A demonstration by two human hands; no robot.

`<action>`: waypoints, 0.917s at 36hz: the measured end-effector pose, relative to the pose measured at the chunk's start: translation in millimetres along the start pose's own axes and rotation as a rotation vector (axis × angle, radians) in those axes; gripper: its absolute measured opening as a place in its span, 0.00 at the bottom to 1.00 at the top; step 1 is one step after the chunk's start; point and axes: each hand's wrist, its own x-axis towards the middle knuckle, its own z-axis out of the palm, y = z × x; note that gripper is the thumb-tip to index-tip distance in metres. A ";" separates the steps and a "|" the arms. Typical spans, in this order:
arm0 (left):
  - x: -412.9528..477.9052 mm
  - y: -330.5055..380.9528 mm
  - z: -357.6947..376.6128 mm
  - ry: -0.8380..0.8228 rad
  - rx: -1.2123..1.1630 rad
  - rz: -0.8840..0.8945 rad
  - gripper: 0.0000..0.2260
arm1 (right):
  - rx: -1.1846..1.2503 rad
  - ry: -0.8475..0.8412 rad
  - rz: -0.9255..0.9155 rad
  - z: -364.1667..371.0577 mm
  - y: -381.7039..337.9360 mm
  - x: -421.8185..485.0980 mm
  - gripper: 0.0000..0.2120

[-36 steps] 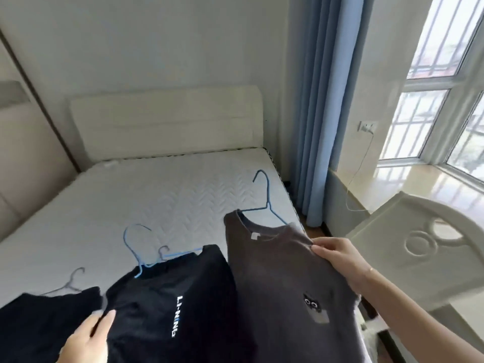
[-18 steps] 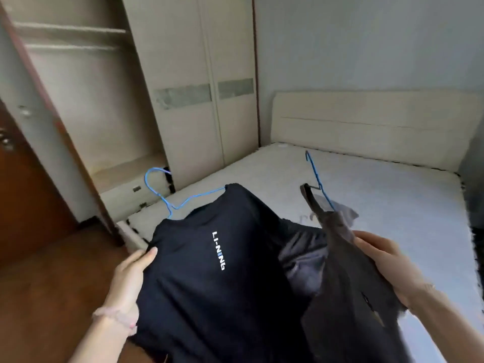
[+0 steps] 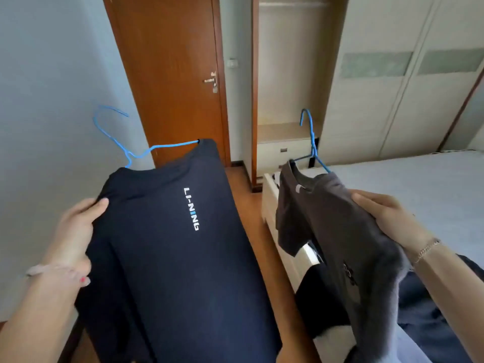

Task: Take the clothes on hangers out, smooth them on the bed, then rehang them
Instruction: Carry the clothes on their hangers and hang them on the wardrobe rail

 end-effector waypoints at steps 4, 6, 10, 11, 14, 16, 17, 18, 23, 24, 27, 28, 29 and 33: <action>58.4 7.7 -48.7 0.058 0.041 0.032 0.13 | -0.045 -0.013 -0.099 67.9 -23.0 67.2 0.14; 84.7 14.1 -59.9 0.092 0.057 0.050 0.10 | -0.055 -0.032 -0.142 97.9 -32.7 97.7 0.12; 134.1 21.3 -67.0 0.145 0.065 0.100 0.05 | -0.036 -0.061 -0.172 147.7 -44.3 146.6 0.12; 145.6 20.7 -65.6 0.157 0.072 0.103 0.06 | -0.031 -0.073 -0.170 158.6 -46.5 156.1 0.14; 175.7 9.8 -62.0 0.196 0.106 0.130 0.10 | -0.022 -0.083 -0.152 186.2 -43.9 189.6 0.16; 194.2 -2.0 -57.3 0.191 0.131 0.141 0.11 | -0.005 -0.082 -0.140 203.7 -40.5 212.4 0.15; 202.6 -8.4 -53.8 0.186 0.155 0.142 0.11 | -0.001 -0.089 -0.137 213.1 -38.8 223.8 0.14; 212.0 -15.5 -51.7 0.193 0.180 0.140 0.10 | -0.004 -0.104 -0.133 222.0 -36.1 235.7 0.14; 267.8 -51.3 -35.8 0.164 0.317 0.092 0.07 | -0.045 -0.192 -0.107 262.2 -14.4 297.8 0.11; 281.2 -57.5 -31.0 0.157 0.327 0.079 0.07 | -0.055 -0.204 -0.104 268.5 -7.2 311.7 0.10; 328.1 -70.2 -5.0 0.145 0.343 0.048 0.07 | -0.056 -0.262 -0.069 286.7 13.0 361.1 0.09; 346.5 -71.8 5.1 0.132 0.349 0.040 0.08 | -0.067 -0.283 -0.054 292.1 17.7 379.6 0.09; 365.5 -71.4 15.4 0.122 0.345 0.032 0.08 | -0.070 -0.300 -0.038 296.9 20.7 397.9 0.09; 446.6 -63.4 50.7 0.117 0.302 0.006 0.08 | -0.034 -0.344 0.017 308.4 22.5 472.8 0.09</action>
